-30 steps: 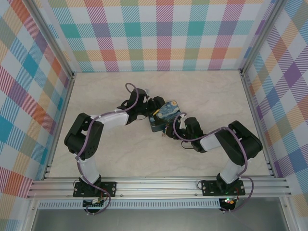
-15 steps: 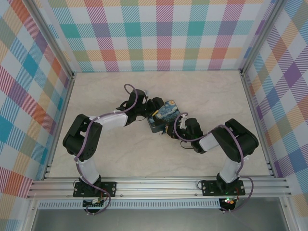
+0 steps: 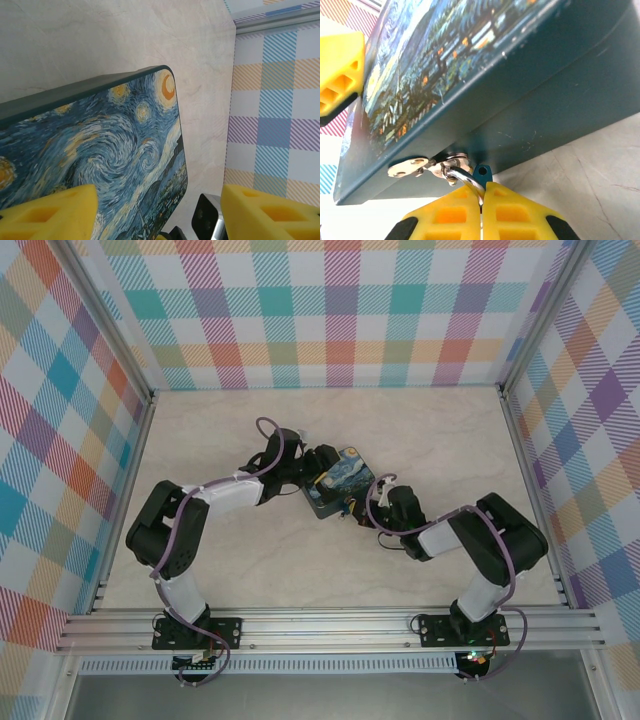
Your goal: Unlock the padlock with the key
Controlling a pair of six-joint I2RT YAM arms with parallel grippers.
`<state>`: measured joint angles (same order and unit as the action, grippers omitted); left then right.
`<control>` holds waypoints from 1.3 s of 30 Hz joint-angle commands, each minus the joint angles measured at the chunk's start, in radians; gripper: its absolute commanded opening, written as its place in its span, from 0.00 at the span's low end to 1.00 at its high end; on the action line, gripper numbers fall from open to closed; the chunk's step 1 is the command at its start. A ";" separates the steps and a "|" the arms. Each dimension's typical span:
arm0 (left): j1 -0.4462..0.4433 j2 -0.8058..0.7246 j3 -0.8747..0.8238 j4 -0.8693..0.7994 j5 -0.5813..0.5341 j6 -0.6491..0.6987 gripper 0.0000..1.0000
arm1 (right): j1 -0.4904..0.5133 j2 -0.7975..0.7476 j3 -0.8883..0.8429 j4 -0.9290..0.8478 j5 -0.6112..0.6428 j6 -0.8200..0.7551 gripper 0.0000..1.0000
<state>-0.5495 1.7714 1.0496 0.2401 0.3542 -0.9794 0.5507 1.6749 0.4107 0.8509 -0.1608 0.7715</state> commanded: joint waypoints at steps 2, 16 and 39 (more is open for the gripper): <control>-0.010 -0.005 -0.058 -0.107 -0.021 0.009 0.66 | -0.023 -0.041 -0.009 -0.019 0.034 0.020 0.08; -0.002 -0.027 -0.069 -0.134 -0.046 0.025 0.66 | -0.054 -0.149 -0.004 -0.194 0.034 -0.038 0.09; 0.140 -0.036 0.098 -0.250 0.006 0.158 0.78 | -0.055 -0.526 0.021 -0.904 -0.424 -0.220 0.10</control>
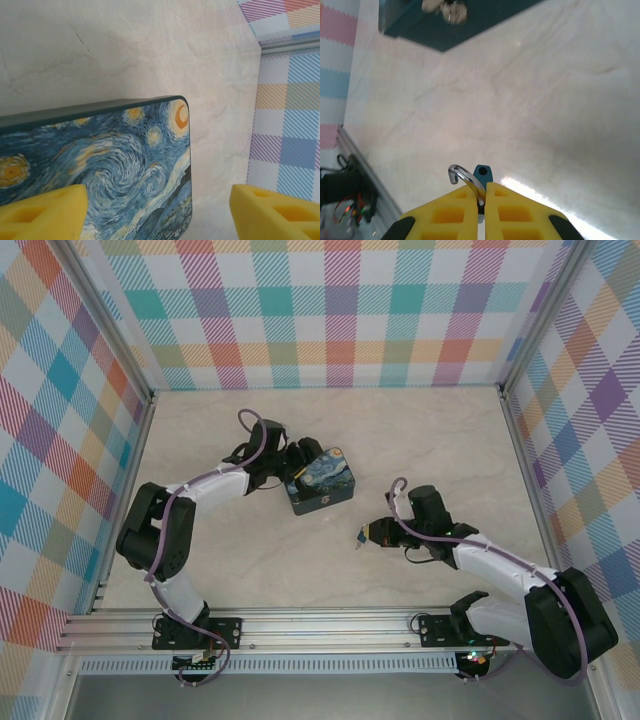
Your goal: Unlock the padlock with the key
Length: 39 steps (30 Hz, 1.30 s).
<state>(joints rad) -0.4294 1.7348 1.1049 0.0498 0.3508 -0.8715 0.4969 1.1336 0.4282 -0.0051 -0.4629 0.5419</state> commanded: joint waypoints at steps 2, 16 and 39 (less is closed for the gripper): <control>0.025 -0.025 0.051 -0.072 -0.008 0.066 0.84 | -0.001 0.034 0.001 -0.057 -0.119 0.010 0.10; 0.084 -0.227 -0.091 -0.127 -0.104 0.098 0.95 | -0.004 0.197 0.037 -0.053 -0.033 0.021 0.26; 0.285 -0.675 -0.409 -0.251 -0.487 0.305 1.00 | -0.299 -0.212 0.096 -0.060 0.506 -0.278 0.87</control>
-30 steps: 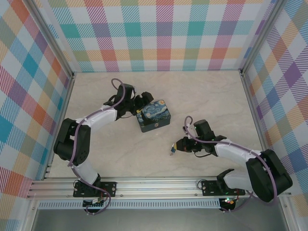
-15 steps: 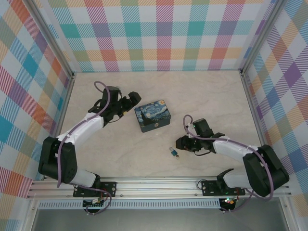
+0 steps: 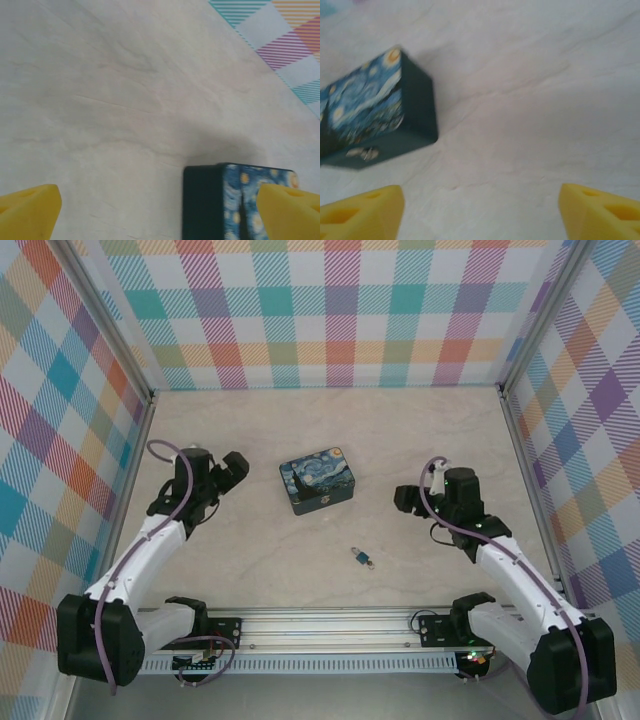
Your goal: Unlock the padlock with the key
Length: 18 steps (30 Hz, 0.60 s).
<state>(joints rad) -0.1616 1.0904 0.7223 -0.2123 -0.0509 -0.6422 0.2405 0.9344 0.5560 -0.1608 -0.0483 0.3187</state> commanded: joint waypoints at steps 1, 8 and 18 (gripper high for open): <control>0.020 -0.034 -0.033 0.010 -0.107 0.091 1.00 | -0.067 -0.010 -0.044 0.117 0.117 -0.055 0.95; 0.022 -0.018 -0.111 0.125 -0.194 0.223 1.00 | -0.228 0.069 -0.117 0.296 0.148 -0.098 1.00; 0.036 0.030 -0.241 0.427 -0.253 0.325 1.00 | -0.257 0.291 -0.191 0.654 0.080 -0.228 1.00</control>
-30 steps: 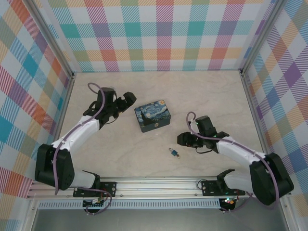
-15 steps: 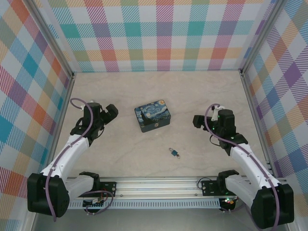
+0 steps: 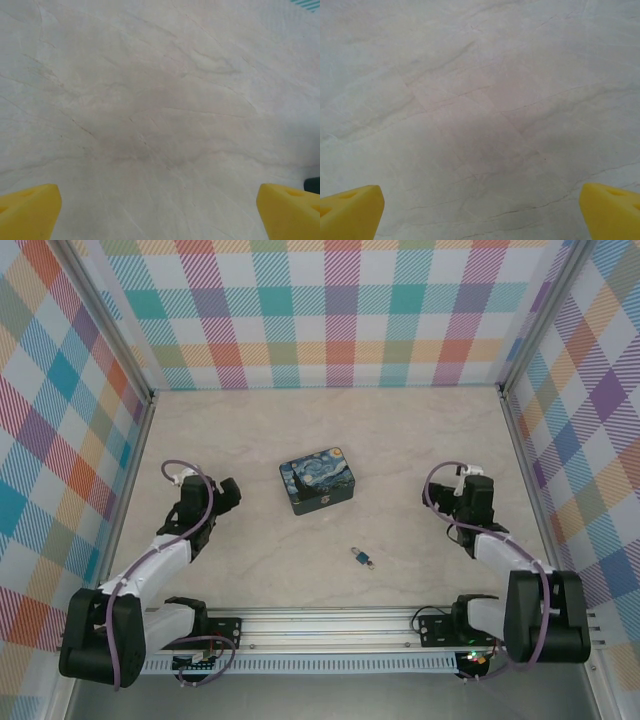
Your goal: Unlock the padlock with the key
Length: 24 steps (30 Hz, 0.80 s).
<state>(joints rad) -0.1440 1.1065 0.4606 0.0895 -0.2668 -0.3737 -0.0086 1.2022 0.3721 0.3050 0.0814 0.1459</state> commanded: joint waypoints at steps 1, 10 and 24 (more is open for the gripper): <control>0.020 0.026 0.031 0.127 -0.035 0.077 1.00 | -0.009 0.038 -0.016 0.241 -0.060 -0.060 1.00; 0.020 0.104 0.019 0.218 -0.049 0.244 1.00 | -0.010 0.219 -0.059 0.599 -0.121 -0.108 1.00; 0.021 0.250 -0.017 0.417 0.043 0.315 1.00 | -0.010 0.335 0.039 0.530 -0.167 -0.130 1.00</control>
<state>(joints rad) -0.1383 1.3357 0.4324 0.4183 -0.2440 -0.0986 -0.0132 1.5394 0.4026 0.8356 -0.0586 0.0360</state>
